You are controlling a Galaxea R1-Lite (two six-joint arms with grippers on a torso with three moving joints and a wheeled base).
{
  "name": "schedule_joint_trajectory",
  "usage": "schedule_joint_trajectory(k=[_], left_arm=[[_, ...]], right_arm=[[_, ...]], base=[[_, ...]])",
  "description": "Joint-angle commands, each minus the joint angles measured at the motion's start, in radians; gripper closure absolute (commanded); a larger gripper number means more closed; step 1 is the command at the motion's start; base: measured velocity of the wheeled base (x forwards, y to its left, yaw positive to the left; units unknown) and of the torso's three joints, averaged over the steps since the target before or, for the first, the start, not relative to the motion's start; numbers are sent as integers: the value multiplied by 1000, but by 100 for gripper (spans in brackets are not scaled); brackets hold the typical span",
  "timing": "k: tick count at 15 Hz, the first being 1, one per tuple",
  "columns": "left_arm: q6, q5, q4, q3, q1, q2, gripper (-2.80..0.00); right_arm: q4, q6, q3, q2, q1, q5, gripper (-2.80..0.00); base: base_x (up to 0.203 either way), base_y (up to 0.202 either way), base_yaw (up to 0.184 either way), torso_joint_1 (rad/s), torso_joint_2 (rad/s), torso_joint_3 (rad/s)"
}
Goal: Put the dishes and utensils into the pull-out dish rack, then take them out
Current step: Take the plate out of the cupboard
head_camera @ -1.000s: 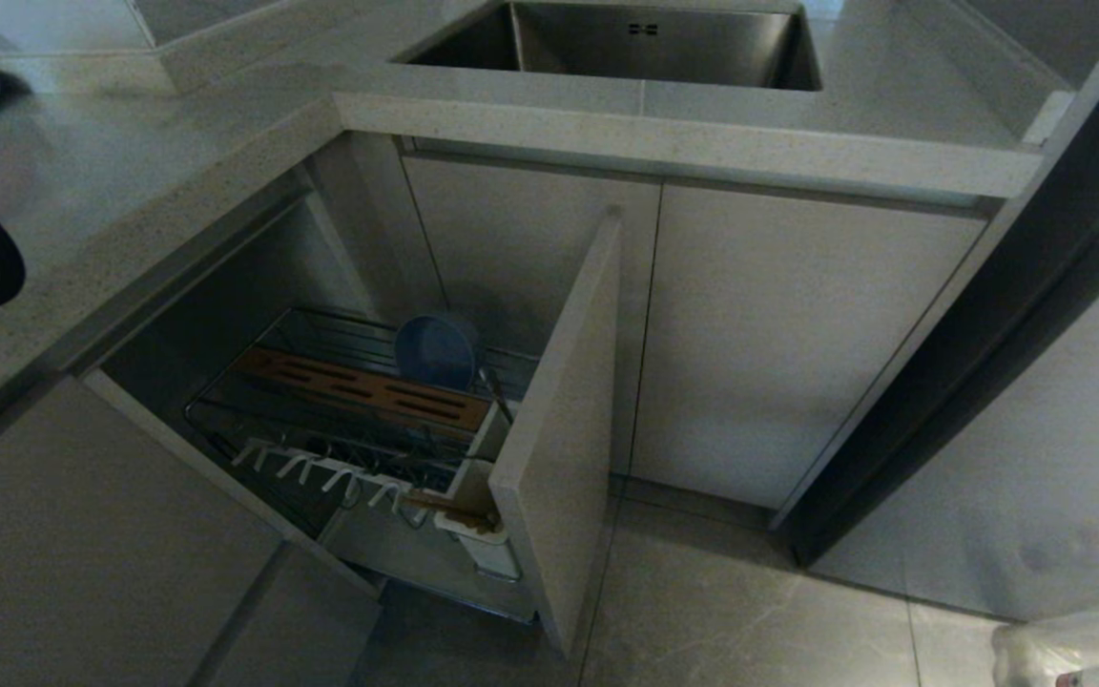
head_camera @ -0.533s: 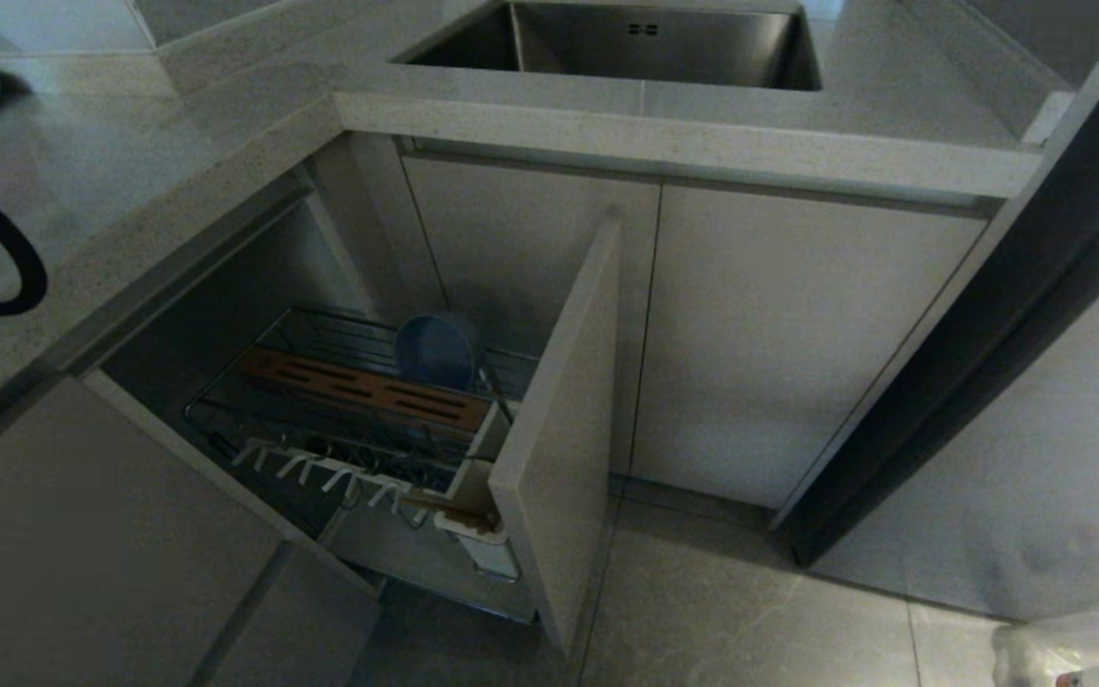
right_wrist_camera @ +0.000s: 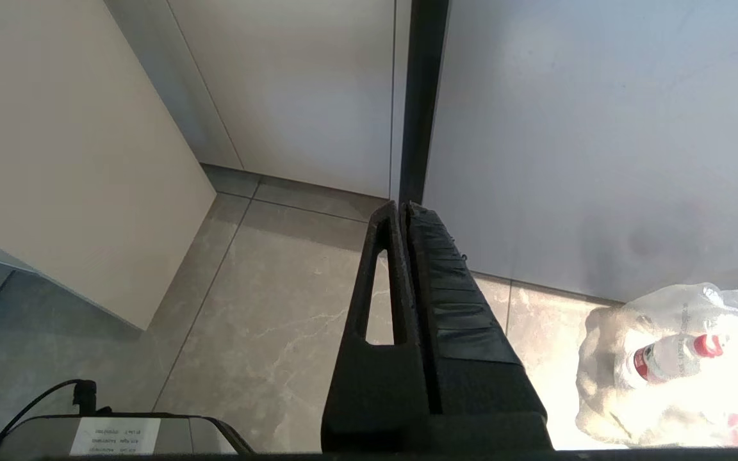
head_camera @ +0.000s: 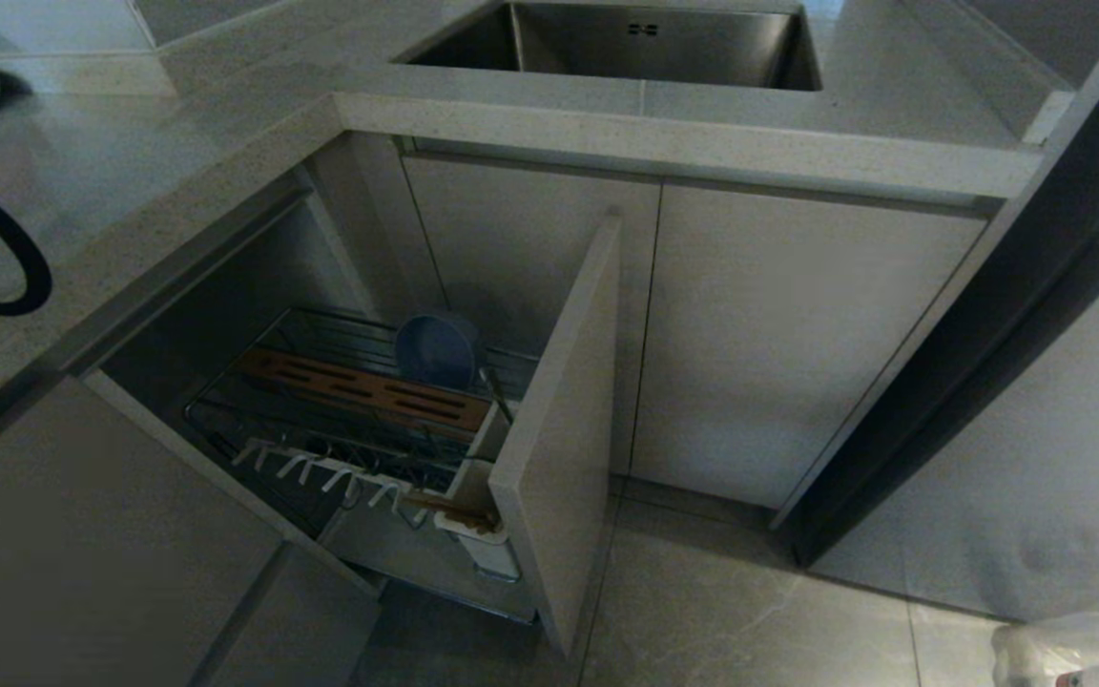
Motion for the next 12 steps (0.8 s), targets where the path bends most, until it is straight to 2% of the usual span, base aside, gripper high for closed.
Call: schedule_joint_trajectory(k=[1, 3, 4, 9, 12], left_arm=[[0, 6, 2, 0, -1, -6, 0], [0, 7, 5, 2, -1, -10, 0], [2, 6, 5, 2, -1, -12, -280], [-2, 7, 2, 1, -6, -24, -280], [-6, 6, -1, 2, -33, -49, -280]], right_arm=[[0, 0, 0, 2, 0, -1, 0], [0, -1, 0, 2, 0, -1, 0], [0, 0, 0, 2, 0, -1, 0], [0, 0, 0, 2, 0, 1, 0], [0, 0, 0, 2, 0, -1, 0]], base=[[0, 0, 0, 0, 0, 0], [0, 0, 0, 0, 0, 0], [0, 0, 0, 0, 0, 0], [0, 0, 0, 0, 0, 0], [0, 0, 0, 0, 0, 0]])
